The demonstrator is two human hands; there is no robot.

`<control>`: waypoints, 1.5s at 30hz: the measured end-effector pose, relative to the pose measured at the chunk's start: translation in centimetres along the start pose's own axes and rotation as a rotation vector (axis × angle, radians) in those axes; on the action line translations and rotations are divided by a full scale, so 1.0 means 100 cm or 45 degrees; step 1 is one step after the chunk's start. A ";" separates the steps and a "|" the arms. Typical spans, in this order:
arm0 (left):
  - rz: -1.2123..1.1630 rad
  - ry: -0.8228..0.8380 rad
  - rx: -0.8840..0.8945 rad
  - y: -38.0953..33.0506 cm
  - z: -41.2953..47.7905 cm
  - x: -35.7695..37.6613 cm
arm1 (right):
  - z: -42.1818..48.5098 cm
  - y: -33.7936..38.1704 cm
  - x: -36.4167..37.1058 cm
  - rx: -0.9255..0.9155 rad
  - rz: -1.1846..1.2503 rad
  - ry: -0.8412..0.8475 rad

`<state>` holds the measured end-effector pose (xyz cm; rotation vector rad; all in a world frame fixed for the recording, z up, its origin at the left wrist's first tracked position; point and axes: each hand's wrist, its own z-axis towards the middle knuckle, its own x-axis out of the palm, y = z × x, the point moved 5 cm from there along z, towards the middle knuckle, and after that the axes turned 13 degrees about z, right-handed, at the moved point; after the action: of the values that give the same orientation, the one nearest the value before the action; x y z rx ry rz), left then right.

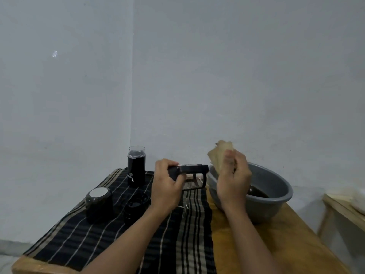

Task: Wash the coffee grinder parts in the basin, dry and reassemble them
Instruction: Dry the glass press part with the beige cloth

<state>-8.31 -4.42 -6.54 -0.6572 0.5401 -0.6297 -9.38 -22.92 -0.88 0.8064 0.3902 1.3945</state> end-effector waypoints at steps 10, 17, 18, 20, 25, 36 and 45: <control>0.276 0.031 0.125 -0.020 -0.004 0.011 | -0.028 -0.010 0.036 -0.745 -0.336 0.817; 0.088 0.123 -0.001 -0.018 0.003 0.001 | 0.006 -0.040 0.001 0.021 -0.339 0.512; 0.009 0.156 -0.092 -0.018 0.006 0.001 | 0.004 -0.040 0.001 0.055 -0.320 0.523; -0.037 0.211 -0.251 -0.019 0.012 0.001 | -0.007 -0.040 0.002 0.143 -0.261 0.567; -0.295 0.553 -0.372 -0.013 0.026 0.008 | -0.013 -0.046 -0.001 0.671 0.265 0.468; -0.803 0.486 -0.802 -0.005 0.004 0.028 | -0.008 -0.034 0.018 0.642 0.273 0.707; -0.538 0.753 -0.586 -0.007 0.001 0.030 | -0.005 -0.020 -0.008 0.501 -0.052 0.821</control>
<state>-6.47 -6.84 -6.74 -1.0385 1.1324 -1.1278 -8.39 -23.49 -2.76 0.6345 1.2014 1.5420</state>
